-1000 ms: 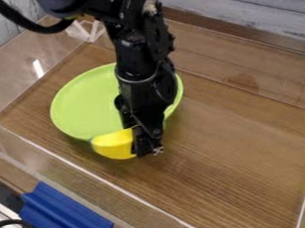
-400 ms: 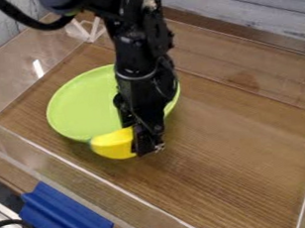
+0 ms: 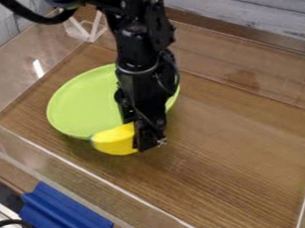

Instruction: Put the banana in the green plate

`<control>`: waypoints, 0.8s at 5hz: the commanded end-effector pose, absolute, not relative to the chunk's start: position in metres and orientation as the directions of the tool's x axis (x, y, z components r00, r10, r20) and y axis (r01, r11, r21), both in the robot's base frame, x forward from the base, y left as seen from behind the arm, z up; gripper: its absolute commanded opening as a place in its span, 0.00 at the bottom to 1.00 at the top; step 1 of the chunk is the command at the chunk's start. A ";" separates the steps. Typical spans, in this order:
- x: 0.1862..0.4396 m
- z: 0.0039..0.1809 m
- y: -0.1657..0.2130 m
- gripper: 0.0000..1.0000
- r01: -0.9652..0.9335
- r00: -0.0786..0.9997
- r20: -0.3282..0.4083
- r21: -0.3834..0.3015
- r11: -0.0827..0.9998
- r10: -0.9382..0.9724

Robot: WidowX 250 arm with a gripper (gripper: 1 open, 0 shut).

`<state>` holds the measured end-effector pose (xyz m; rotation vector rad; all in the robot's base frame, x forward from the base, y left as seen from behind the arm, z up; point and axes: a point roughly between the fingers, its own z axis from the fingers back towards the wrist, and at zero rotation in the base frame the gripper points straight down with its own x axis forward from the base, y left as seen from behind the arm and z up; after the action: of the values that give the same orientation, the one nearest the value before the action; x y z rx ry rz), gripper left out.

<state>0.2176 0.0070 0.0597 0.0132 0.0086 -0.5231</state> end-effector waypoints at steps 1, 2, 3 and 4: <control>0.229 0.078 0.010 0.00 0.484 0.873 0.048 0.047 0.874 -0.486; 0.230 0.081 0.010 0.00 0.478 0.876 0.050 0.048 0.877 -0.480; 0.226 0.081 0.012 0.00 0.451 0.890 0.053 0.044 0.891 -0.453; 0.222 0.080 0.014 0.00 0.420 0.905 0.057 0.043 0.907 -0.422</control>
<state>0.2174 0.0111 0.0677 0.0147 -0.0105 -0.4449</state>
